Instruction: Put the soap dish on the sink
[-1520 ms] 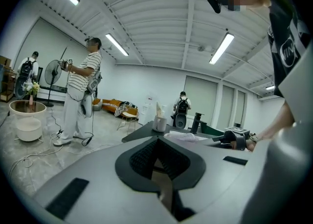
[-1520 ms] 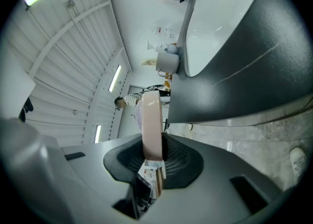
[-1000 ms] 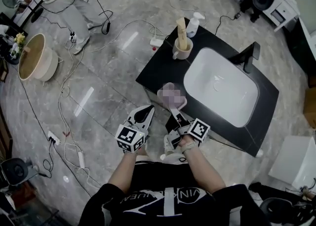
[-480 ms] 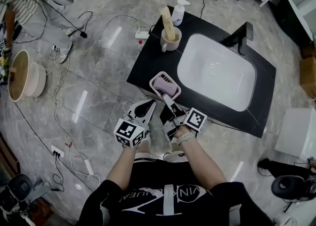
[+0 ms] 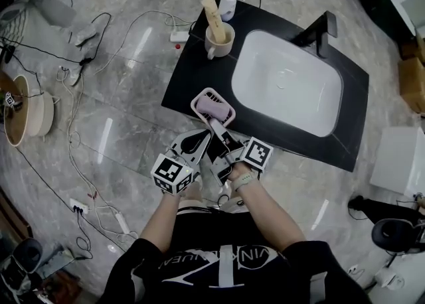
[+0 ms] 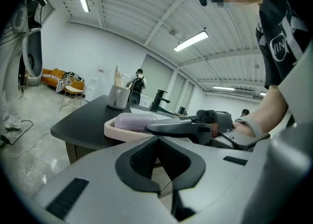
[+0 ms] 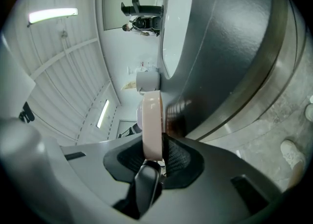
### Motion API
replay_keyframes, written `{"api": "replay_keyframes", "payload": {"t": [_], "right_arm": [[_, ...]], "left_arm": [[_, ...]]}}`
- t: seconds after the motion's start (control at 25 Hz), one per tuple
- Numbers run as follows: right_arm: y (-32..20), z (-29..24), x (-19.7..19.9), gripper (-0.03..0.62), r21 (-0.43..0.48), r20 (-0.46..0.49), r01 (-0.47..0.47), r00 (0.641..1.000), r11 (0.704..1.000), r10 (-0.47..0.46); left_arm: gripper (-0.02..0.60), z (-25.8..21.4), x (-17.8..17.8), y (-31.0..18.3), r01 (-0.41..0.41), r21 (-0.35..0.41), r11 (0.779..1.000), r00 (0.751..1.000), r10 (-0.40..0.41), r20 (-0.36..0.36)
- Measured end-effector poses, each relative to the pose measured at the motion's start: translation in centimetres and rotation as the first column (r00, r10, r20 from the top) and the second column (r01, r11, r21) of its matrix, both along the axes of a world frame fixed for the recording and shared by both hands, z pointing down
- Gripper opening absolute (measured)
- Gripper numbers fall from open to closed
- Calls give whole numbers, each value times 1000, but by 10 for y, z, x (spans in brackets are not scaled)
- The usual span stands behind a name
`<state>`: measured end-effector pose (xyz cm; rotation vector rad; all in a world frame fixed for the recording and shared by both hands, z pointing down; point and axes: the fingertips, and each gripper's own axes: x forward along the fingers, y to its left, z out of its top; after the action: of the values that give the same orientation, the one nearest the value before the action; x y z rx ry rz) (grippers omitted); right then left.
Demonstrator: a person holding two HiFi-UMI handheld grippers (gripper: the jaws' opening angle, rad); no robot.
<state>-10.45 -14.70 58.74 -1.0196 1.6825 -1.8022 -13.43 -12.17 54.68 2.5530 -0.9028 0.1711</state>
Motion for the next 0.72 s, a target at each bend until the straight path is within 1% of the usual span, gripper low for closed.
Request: {"api": "replay_keyframes", "payload": {"t": [0.28, 0.4, 0.48, 0.6, 0.72], "right_arm": [[2, 1, -2, 86, -36, 45, -53, 997, 998, 55], [4, 3, -5, 91, -64, 54, -47, 997, 997, 50], [3, 2, -8, 108, -69, 66, -31, 997, 997, 35], [2, -3, -11, 163, -67, 82, -6, 997, 998, 11], [1, -8, -14, 207, -61, 88, 24, 996, 998, -18]], "left_arm": [[14, 7, 5, 1, -31, -15, 999, 1000, 31, 1], [14, 10, 2, 4, -33, -19, 999, 999, 33, 10], [14, 12, 0, 4, -24, -24, 999, 1000, 24, 3], [14, 12, -1, 4, -19, -28, 999, 1000, 19, -7], [14, 11, 0, 5, -39, -29, 999, 999, 38, -10]]}}
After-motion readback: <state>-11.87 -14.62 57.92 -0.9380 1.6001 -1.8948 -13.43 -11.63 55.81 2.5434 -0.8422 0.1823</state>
